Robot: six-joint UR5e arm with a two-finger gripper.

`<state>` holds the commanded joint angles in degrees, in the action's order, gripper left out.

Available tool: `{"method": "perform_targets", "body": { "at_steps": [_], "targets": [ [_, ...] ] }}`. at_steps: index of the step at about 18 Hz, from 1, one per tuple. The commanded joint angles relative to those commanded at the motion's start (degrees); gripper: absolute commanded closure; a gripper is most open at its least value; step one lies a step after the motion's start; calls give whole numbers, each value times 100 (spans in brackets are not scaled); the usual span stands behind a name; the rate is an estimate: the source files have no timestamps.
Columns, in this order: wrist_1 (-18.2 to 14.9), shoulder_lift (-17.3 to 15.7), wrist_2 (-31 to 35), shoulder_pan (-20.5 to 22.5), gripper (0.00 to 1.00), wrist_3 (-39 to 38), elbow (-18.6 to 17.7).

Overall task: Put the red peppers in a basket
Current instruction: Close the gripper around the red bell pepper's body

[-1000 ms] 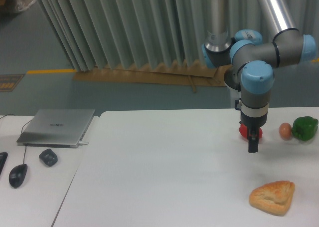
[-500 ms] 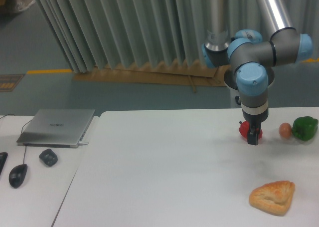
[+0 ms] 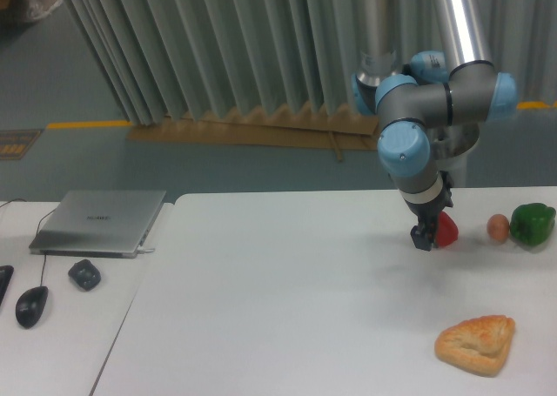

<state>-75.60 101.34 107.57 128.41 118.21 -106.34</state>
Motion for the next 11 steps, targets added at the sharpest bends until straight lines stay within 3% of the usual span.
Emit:
{"method": "perform_targets", "body": {
  "at_steps": [11],
  "targets": [
    [124, -9, 361, -70, 0, -88, -273]
  ]
}}
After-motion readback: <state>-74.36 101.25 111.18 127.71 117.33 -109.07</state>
